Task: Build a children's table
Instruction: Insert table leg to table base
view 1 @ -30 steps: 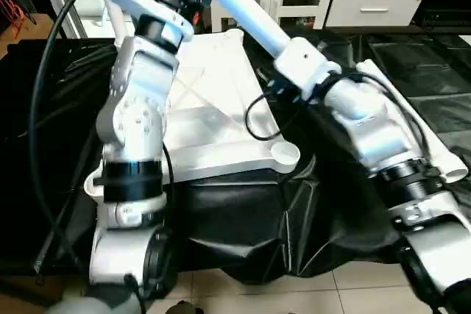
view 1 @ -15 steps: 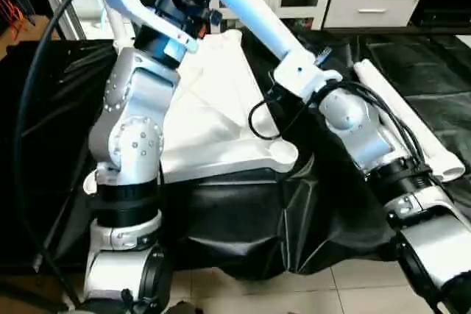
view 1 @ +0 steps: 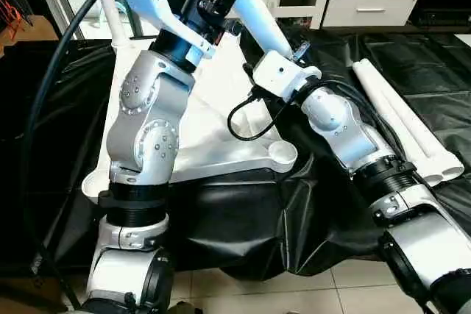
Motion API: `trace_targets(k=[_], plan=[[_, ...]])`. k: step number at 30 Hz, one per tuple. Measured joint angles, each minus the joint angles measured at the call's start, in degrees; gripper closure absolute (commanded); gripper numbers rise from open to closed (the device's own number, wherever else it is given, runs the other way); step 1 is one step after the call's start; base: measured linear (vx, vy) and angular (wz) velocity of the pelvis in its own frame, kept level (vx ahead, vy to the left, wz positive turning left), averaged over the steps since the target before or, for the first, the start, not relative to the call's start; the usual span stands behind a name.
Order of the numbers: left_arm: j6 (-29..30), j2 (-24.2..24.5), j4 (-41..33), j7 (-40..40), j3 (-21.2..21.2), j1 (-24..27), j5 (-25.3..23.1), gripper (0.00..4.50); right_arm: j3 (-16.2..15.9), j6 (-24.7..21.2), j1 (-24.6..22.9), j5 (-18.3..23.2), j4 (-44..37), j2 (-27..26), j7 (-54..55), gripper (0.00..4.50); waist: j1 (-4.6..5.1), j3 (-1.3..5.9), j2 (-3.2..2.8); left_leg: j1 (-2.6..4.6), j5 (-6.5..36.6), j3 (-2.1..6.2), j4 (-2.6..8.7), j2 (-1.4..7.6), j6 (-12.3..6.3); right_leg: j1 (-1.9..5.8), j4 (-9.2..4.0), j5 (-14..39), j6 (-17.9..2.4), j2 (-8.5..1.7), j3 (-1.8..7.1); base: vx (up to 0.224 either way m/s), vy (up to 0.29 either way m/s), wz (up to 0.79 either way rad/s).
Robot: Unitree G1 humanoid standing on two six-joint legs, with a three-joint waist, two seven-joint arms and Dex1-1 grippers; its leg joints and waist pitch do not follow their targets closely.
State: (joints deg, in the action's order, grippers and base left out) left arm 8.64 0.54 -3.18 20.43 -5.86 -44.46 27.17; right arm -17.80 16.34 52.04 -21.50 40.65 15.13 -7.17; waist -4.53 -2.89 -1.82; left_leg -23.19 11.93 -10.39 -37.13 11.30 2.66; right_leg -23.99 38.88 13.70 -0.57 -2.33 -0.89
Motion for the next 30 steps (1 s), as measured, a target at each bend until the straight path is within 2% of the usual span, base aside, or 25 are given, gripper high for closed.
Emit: trace_targets(k=[4,5,8,9,14,16,18,20,22,24,30], plan=[[-1.1,-0.1,0.0,-0.1,0.0,0.0,-0.5,2.90,1.0,-0.6,0.0,1.1,0.5,-0.4,-0.5,0.00,0.01,0.00,0.00,0.01,0.0,0.00,0.00,0.00,0.00,0.00,0.01,0.0,0.0,0.00,0.00,0.000,0.000,0.00],[-1.1,-0.1,0.0,-0.1,0.0,0.0,-0.4,2.90,1.3,-0.7,0.0,1.3,0.7,-0.3,-0.7,0.30,-0.01,0.00,0.00,0.01,0.0,0.00,0.00,0.00,0.00,0.01,0.01,0.0,0.0,0.00,-0.01,0.000,0.000,0.00],[-1.0,-0.1,0.0,0.0,0.0,0.0,-0.2,2.90,1.7,-0.9,0.0,1.7,1.2,-0.4,-1.0,0.40,0.00,0.00,0.00,0.01,0.0,0.00,-0.01,0.00,-0.01,0.01,0.01,0.0,0.0,0.00,0.00,0.000,0.000,0.00],[-0.9,-0.1,0.0,0.0,0.0,0.0,-0.2,2.90,1.7,-0.9,0.0,1.7,1.2,-0.4,-1.0,0.67,0.02,0.00,0.00,0.01,0.0,0.00,-0.01,0.00,-0.01,0.01,0.01,0.0,0.0,0.00,0.00,0.000,0.000,0.00],[-0.5,0.0,0.0,0.4,0.1,0.0,-0.2,2.90,2.1,-0.9,0.0,1.9,1.6,-0.4,-1.0,0.91,-0.01,0.00,0.00,-0.02,0.0,0.00,-0.03,0.00,-0.02,0.00,-0.01,0.0,0.0,0.00,0.00,0.000,0.000,0.00],[-0.3,0.0,0.0,0.5,0.2,0.0,0.0,2.90,2.6,-0.9,0.0,2.2,2.4,-0.3,-1.3,1.22,-0.09,0.00,0.00,-0.04,0.0,0.00,-0.05,0.00,-0.04,0.00,-0.01,0.0,0.0,-0.01,0.00,0.000,0.000,0.00],[-0.2,0.0,0.0,0.6,0.2,0.0,0.1,2.90,2.9,-0.9,0.0,2.8,2.5,-0.3,-1.7,1.27,-0.04,0.00,0.00,-0.03,0.0,0.00,-0.06,0.00,-0.05,0.00,-0.01,0.0,0.0,0.00,0.00,0.000,0.000,0.00],[-0.2,0.1,0.0,0.6,0.2,0.0,0.1,2.90,3.1,-0.8,0.0,3.1,2.5,-0.3,-2.0,1.58,0.00,0.00,0.00,-0.01,0.0,0.00,-0.08,0.00,-0.05,0.02,0.02,0.0,0.0,-0.01,0.00,0.000,0.000,0.00],[-0.2,0.1,0.0,0.6,0.2,0.0,0.1,2.90,3.2,-0.8,0.0,3.1,2.5,-0.3,-2.1,1.66,0.05,0.00,0.00,-0.01,0.0,0.00,-0.16,0.01,-0.05,0.02,0.04,0.0,0.0,-0.01,0.01,0.000,0.000,0.00],[-0.2,0.1,0.0,0.6,0.2,0.0,0.1,2.90,3.4,-0.7,0.0,3.1,2.5,-0.3,-2.1,2.00,0.11,0.00,0.00,-0.02,0.0,0.01,-0.22,0.01,-0.05,0.04,0.04,0.0,0.0,-0.02,0.01,0.000,0.000,0.00],[0.0,0.1,0.0,0.7,0.2,0.0,0.2,2.90,3.9,-0.6,0.0,3.7,2.6,-0.3,-2.5,2.39,0.26,0.00,0.00,-0.04,0.1,0.01,-0.34,0.01,-0.10,0.07,0.04,0.0,0.1,-0.03,0.02,0.000,0.000,0.00]])
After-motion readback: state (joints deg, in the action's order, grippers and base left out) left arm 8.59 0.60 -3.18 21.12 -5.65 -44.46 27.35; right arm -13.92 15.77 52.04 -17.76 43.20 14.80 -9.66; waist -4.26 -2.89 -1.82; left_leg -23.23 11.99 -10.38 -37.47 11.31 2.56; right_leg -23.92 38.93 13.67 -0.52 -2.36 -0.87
